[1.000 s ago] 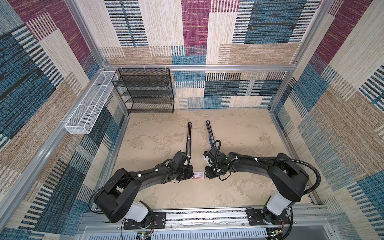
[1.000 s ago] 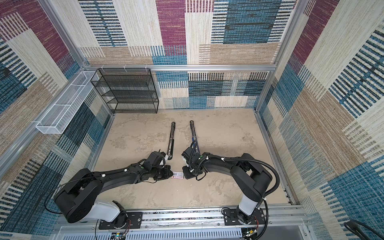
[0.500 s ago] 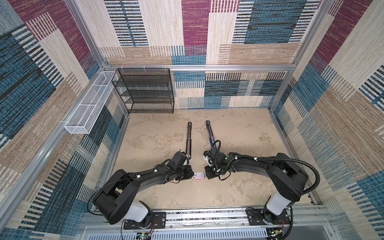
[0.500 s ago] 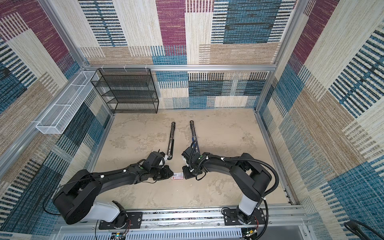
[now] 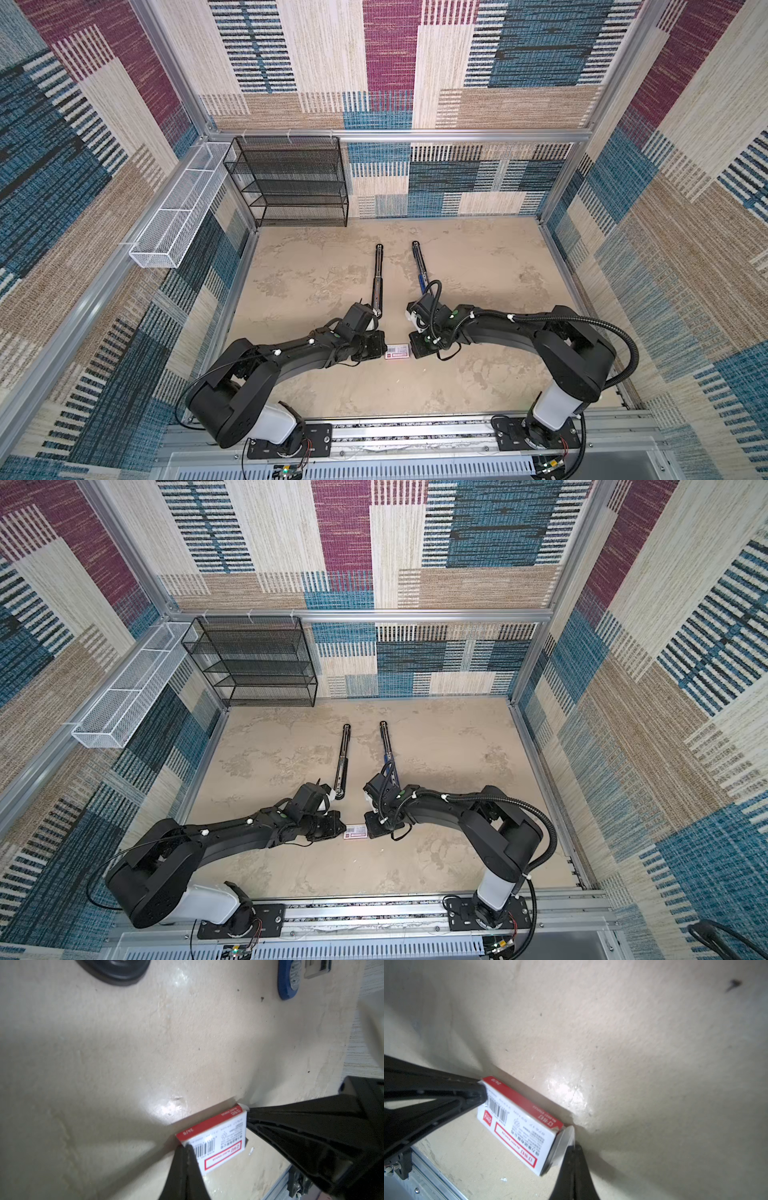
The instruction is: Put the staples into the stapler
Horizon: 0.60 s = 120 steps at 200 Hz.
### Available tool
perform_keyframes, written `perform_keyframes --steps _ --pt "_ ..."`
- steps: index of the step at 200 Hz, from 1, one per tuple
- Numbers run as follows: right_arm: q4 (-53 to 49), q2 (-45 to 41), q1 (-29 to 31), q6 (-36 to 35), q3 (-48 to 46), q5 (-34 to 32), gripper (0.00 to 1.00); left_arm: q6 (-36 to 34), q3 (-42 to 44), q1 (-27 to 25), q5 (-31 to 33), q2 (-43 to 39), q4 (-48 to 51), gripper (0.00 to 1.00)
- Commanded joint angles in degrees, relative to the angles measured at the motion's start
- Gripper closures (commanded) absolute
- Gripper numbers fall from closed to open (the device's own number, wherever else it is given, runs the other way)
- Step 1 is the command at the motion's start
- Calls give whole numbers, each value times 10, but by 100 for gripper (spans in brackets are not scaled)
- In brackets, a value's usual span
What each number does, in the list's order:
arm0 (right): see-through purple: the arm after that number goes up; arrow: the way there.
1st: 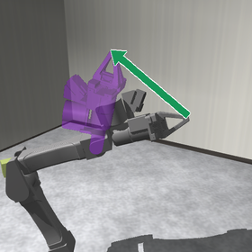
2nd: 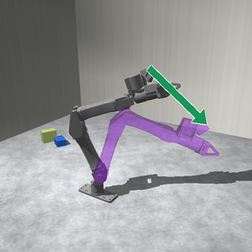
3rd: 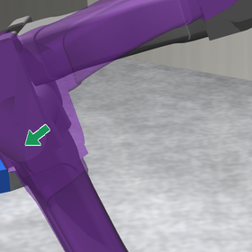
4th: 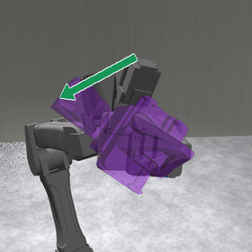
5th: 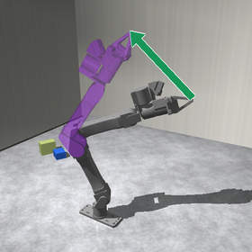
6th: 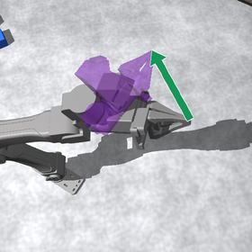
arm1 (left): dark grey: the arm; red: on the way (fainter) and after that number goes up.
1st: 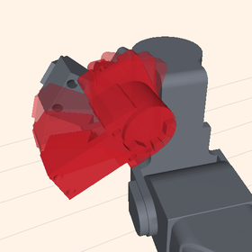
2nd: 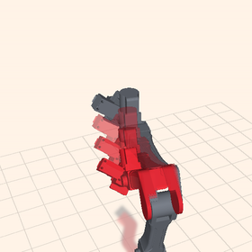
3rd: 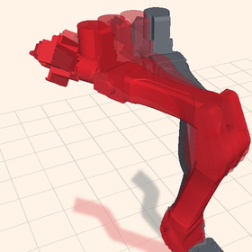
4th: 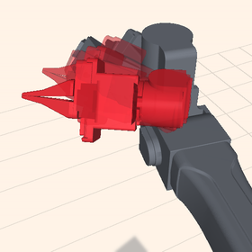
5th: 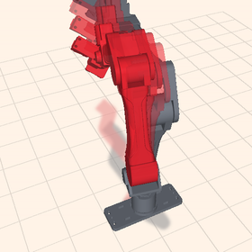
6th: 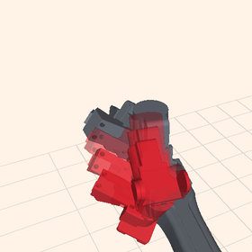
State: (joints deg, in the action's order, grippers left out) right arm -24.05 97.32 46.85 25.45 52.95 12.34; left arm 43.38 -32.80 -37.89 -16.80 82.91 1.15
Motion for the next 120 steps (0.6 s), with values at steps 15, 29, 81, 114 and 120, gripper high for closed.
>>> perform_keyframes --steps 15,29,81,114,120 --pt "-9 -11 -16 3 -12 -31 97 -7 1 2 -7 -2 4 100" --pt "-10 -19 -23 1 -19 -33 97 -8 2 2 -6 -2 5 100" --pt "-11 -26 -32 -3 -28 -38 98 -8 2 3 -8 1 2 100" --pt "-7 -31 -35 -5 -25 -33 98 -9 -4 4 -14 2 2 88" --pt "-6 -32 -35 -5 -24 -32 98 -9 -5 4 -17 3 -2 82"
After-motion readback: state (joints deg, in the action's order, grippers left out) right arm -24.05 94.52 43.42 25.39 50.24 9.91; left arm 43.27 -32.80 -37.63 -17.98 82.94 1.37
